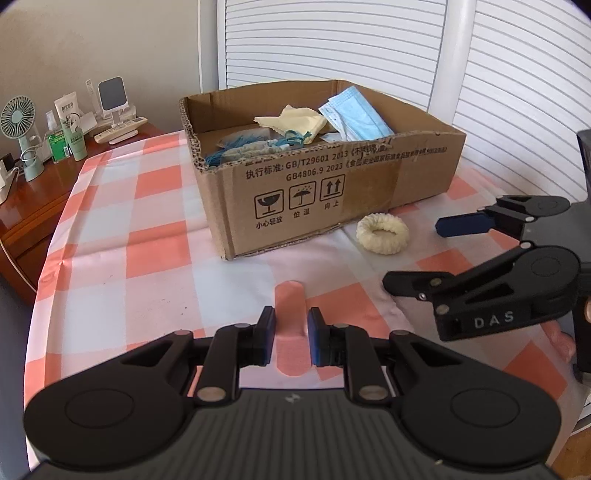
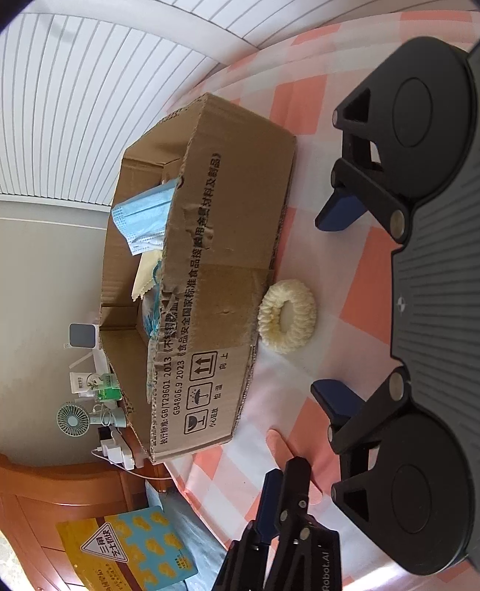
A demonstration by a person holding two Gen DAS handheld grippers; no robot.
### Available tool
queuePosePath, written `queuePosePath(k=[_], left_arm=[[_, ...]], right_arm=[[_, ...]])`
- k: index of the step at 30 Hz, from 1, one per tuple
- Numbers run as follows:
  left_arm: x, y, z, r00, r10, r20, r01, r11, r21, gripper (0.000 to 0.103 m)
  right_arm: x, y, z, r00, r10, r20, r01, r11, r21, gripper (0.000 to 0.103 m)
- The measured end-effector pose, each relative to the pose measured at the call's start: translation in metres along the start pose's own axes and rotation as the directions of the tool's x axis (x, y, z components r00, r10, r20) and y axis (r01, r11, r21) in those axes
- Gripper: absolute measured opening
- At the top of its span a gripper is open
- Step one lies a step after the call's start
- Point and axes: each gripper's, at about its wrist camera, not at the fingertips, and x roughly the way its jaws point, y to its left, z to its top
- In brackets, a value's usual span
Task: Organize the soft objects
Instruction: 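Close the right tool on the cream knitted scrunchie while the left tool holds the strip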
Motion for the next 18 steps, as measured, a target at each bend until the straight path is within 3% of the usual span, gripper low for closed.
queuePosePath(k=[9,13,18], left_arm=[[0.0,0.002,-0.001,1.0,-0.013,0.008,0.013,1.0,-0.002,0.017],[0.0,0.002,-0.001,1.0,-0.017,0.006,0.017,1.0,0.001,0.017],[-0.001,0.002,0.0,1.0,-0.03,-0.001,0.03,1.0,0.001,0.017]], right_arm=[[0.016,0.009,0.017,1.0,0.016,0.015,-0.015,0.999,-0.029,0.067],[0.016,0.012,0.019,1.0,0.022,0.019,-0.021,0.999,-0.027,0.051],[0.012,0.014,0.02,1.0,0.023,0.015,-0.023,0.999,-0.03,0.043]])
